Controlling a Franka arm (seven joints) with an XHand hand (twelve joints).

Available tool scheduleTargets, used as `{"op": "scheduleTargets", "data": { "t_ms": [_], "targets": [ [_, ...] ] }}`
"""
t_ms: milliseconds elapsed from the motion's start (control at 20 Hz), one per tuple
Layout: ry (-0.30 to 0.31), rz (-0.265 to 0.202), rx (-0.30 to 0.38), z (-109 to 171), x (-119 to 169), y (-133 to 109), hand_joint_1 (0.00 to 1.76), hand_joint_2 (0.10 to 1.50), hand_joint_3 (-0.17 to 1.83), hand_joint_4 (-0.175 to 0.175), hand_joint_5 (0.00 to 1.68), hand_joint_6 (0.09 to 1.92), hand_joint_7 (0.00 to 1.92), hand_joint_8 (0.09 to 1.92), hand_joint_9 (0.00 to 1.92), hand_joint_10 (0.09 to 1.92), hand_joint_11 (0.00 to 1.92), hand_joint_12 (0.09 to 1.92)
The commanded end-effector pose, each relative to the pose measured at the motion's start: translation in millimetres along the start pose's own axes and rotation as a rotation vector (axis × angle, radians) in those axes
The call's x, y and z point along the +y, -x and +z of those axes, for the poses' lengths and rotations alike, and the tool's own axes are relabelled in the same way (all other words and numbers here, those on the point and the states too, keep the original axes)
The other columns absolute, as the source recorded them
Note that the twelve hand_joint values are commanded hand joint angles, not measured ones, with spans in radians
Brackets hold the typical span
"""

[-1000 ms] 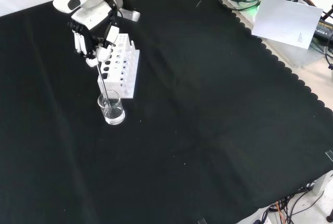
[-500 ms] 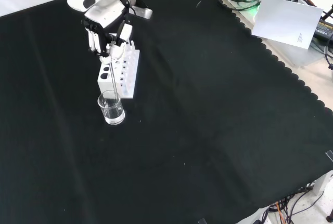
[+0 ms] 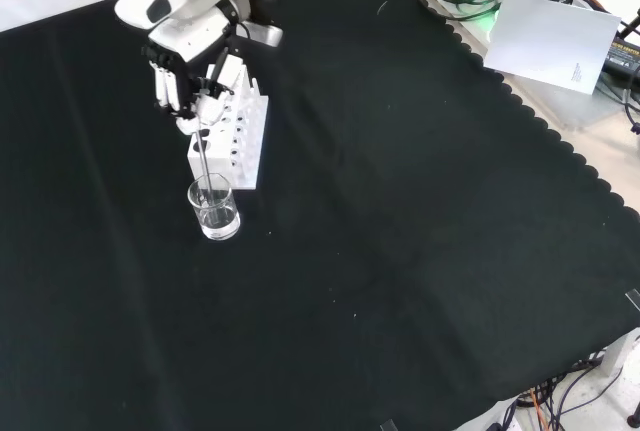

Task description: Stir in the beaker to the left of the white test tube rack with the glass rod.

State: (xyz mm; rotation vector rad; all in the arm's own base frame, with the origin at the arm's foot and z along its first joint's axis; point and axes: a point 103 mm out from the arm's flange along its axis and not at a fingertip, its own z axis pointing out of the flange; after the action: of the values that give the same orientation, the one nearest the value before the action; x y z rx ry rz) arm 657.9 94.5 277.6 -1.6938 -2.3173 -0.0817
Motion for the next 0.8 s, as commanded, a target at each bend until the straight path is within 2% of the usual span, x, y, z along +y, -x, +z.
{"op": "scheduleTargets", "data": {
  "t_ms": [50,100,150,200,250,300,550,800],
  "targets": [
    [0.012,0.033,0.003,-6,8,19,1.31,1.11,-0.17,-0.175,1.31,0.14,1.16,1.06,1.75,0.80,1.75,0.71],
    [0.011,0.042,0.001,-6,5,25,1.31,1.11,-0.17,-0.175,1.31,0.14,1.16,1.06,1.75,0.80,1.75,0.71],
    [-0.012,0.109,-0.055,-3,9,24,1.31,1.11,-0.17,-0.175,1.31,0.14,1.16,1.06,1.75,0.80,1.75,0.71],
    [-0.046,0.104,-0.039,-2,9,25,1.31,1.11,-0.17,-0.175,1.31,0.14,1.16,1.06,1.75,0.80,1.75,0.71],
    [-0.023,0.064,-0.007,-4,4,28,1.31,1.11,-0.17,-0.175,1.31,0.14,1.16,1.06,1.75,0.80,1.75,0.71],
    [-0.010,0.050,0.001,-6,-1,31,1.31,1.11,-0.17,-0.175,1.31,0.14,1.16,1.06,1.75,0.80,1.75,0.71],
    [0.023,0.040,-0.040,-23,-16,31,1.31,1.11,-0.17,-0.175,1.31,0.14,1.16,1.06,1.75,0.80,1.75,0.72],
    [0.027,0.018,-0.048,-17,-26,19,1.31,1.11,-0.17,-0.175,1.31,0.13,1.16,1.06,1.75,0.80,1.75,0.72]
  ]
}}
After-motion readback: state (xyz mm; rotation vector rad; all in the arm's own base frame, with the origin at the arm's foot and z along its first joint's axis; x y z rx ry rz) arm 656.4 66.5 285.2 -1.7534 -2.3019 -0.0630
